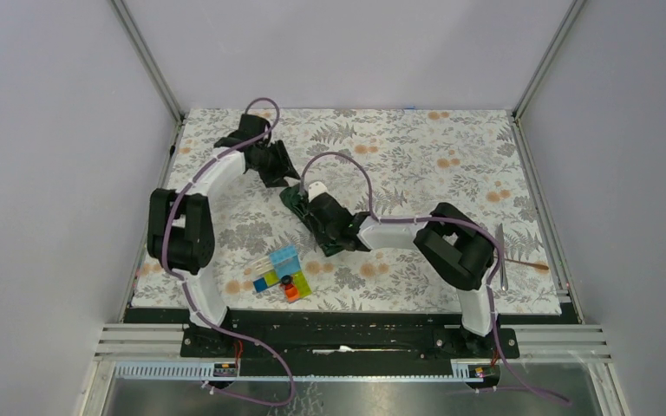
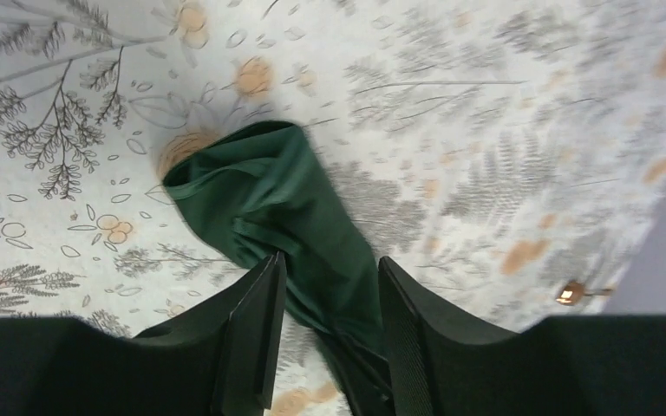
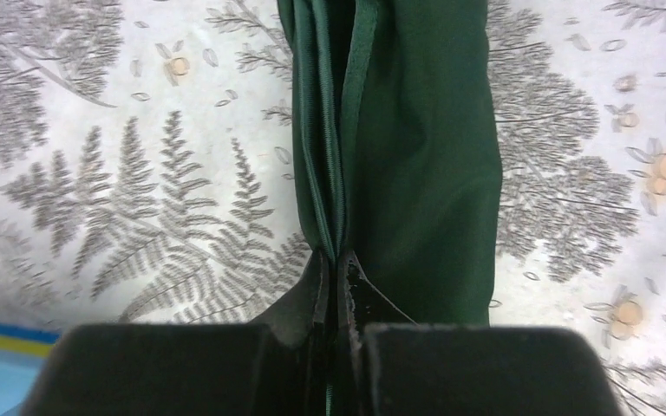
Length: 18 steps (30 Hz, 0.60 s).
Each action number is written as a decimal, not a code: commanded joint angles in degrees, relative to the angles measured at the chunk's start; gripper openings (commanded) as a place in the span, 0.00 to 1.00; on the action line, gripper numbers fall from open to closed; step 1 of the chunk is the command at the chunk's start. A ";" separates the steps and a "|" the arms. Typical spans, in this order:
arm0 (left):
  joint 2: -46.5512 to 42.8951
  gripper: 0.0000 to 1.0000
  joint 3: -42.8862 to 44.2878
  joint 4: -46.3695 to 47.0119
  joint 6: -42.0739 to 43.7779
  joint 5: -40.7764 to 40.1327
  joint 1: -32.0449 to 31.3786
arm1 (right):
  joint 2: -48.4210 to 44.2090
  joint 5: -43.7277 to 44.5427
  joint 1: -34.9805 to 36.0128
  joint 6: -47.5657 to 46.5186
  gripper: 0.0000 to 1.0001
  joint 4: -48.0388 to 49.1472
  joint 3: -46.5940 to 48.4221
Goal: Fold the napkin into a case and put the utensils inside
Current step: Pick up the smaller rectangle-folded napkin from the center of the board, then turn over the smaller rectangle-folded napkin at the center of the board.
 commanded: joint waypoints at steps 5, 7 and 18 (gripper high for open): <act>-13.36 0.54 5.13 -5.70 5.28 7.08 5.07 | -5.56 -30.83 -9.13 15.48 0.00 9.15 -2.56; -14.69 0.54 3.21 -5.87 5.76 7.35 5.63 | -5.57 -36.37 -12.21 23.12 0.00 13.01 -4.35; -16.64 0.55 -5.15 -1.28 3.86 13.15 5.79 | 6.66 -56.86 -27.68 61.09 0.00 53.28 -16.45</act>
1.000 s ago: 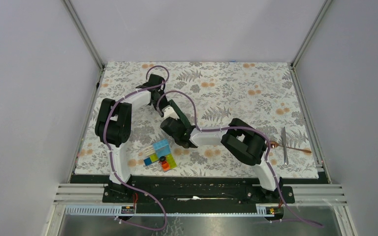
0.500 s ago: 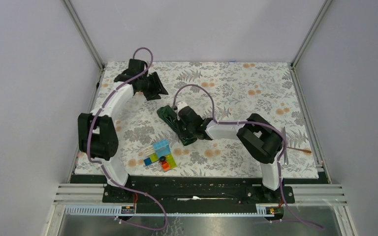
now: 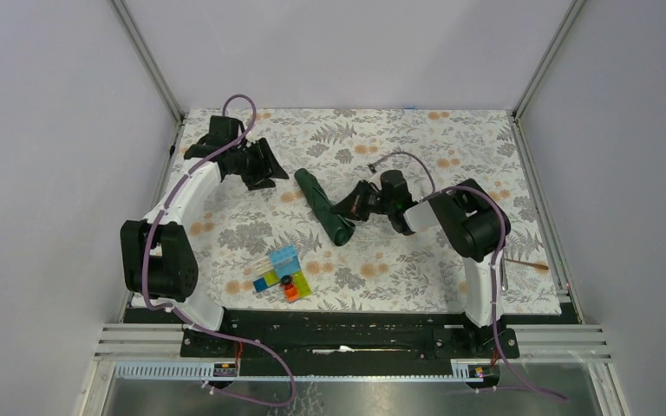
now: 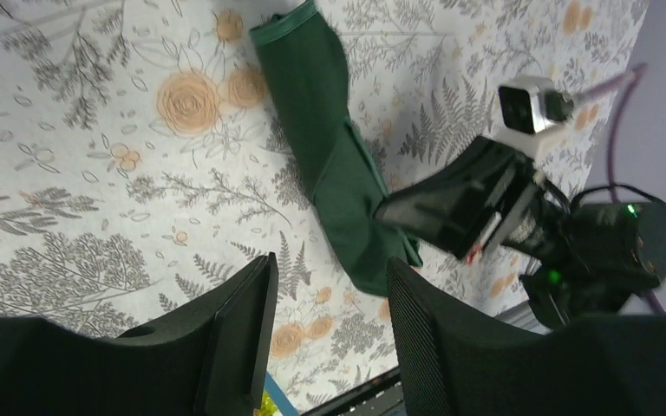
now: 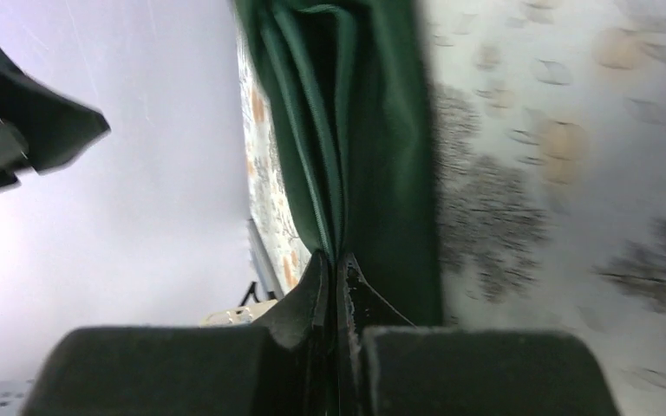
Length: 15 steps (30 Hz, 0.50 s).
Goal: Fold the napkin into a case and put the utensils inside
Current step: Turn over the smaller rectangle-folded napkin at the center of the board.
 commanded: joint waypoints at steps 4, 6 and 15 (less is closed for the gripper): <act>-0.67 0.55 -2.27 4.85 -1.84 5.19 -0.64 | 5.97 -11.34 -6.78 16.56 0.00 18.96 -4.77; 0.56 0.55 -2.33 6.09 -2.72 5.75 -1.62 | 6.21 -11.88 -8.18 15.48 0.00 18.35 -5.64; 15.09 0.51 3.45 18.73 -11.57 13.66 -7.73 | 1.12 -12.63 -13.28 -7.71 0.32 -11.39 -2.28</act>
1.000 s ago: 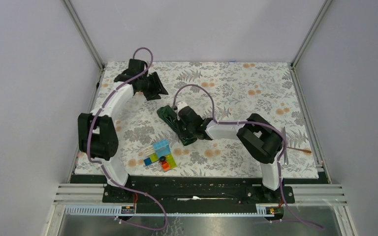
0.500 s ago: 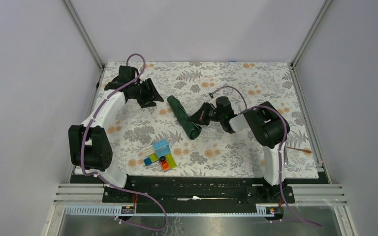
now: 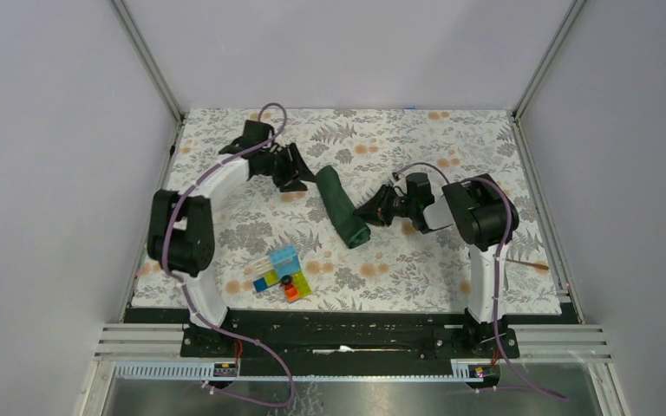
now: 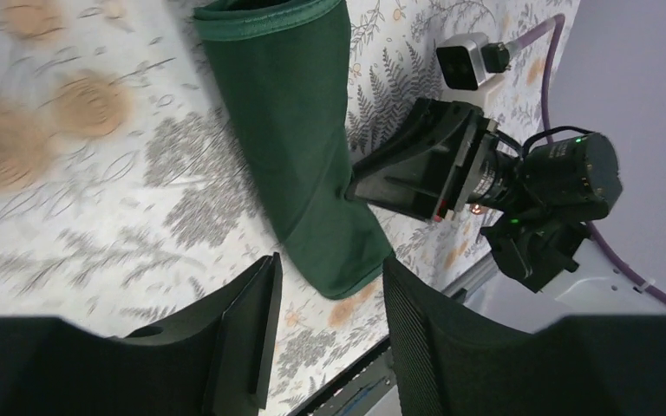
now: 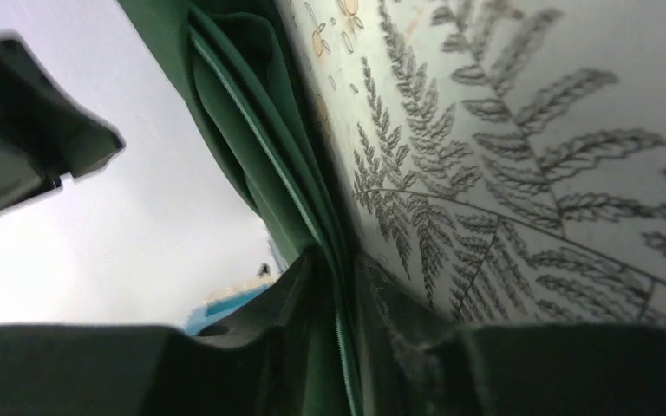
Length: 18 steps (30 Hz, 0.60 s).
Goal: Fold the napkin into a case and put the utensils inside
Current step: Turn over the smaller rectangle-folded napkin at the center of the board.
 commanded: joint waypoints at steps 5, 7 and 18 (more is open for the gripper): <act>13.14 0.35 7.00 18.20 -11.47 7.06 -3.19 | -14.57 10.49 -1.78 -34.30 0.47 -42.77 8.33; 15.21 0.29 8.06 21.52 -13.24 8.39 -3.38 | -18.20 15.27 -1.11 -39.51 0.50 -51.38 10.49; 27.57 0.19 15.32 23.75 -15.18 8.20 -3.70 | -21.95 3.47 9.69 -35.20 0.49 -45.99 13.47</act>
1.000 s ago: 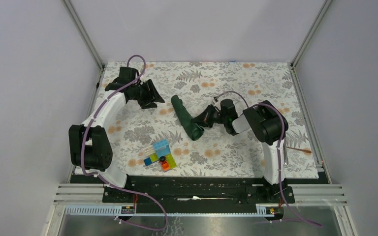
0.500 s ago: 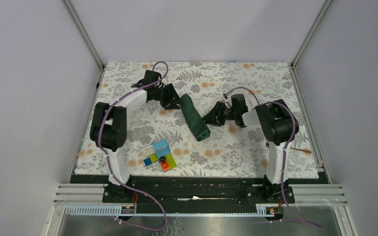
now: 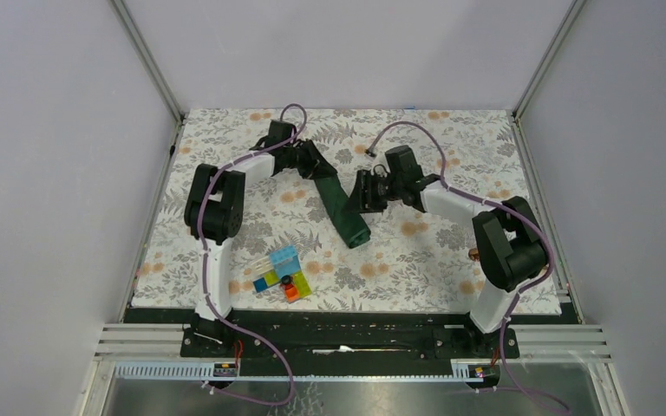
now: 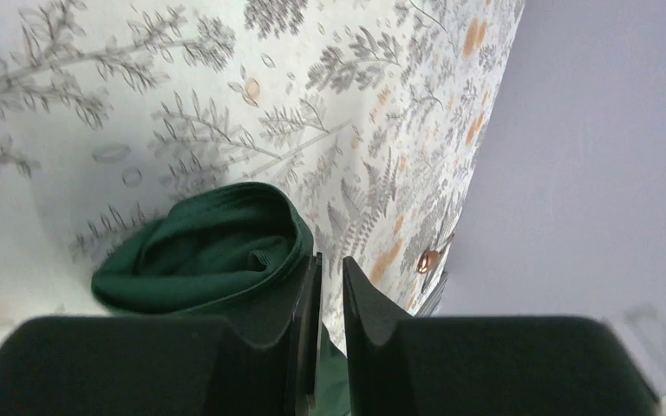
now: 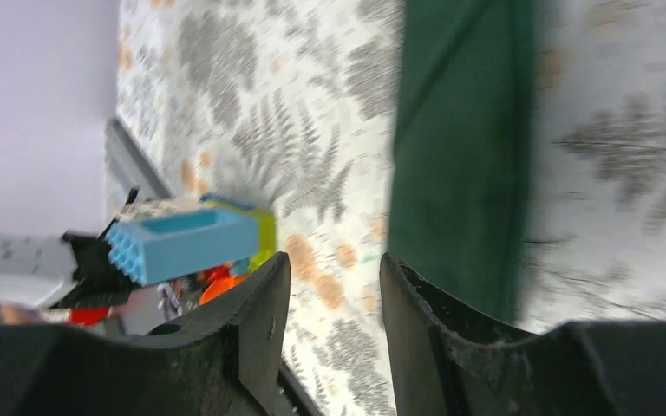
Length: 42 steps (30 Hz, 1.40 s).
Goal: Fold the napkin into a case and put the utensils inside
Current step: Turn over the smaller rectangle-folded napkin at the center of the board, then smooth out the smaller rectangle-folded napkin at the center of the board.
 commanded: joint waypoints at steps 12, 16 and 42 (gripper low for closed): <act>10.94 0.18 10.44 0.41 2.01 2.41 -0.24 | 8.13 -6.03 -1.76 -0.82 0.46 9.38 -7.22; 5.79 0.30 11.68 -2.67 2.80 3.17 -0.07 | 4.96 -7.99 -1.65 0.36 0.47 6.37 -5.10; 4.82 0.31 8.87 -9.18 8.53 -6.07 1.39 | 3.35 -9.24 -4.46 2.91 0.57 7.80 -4.78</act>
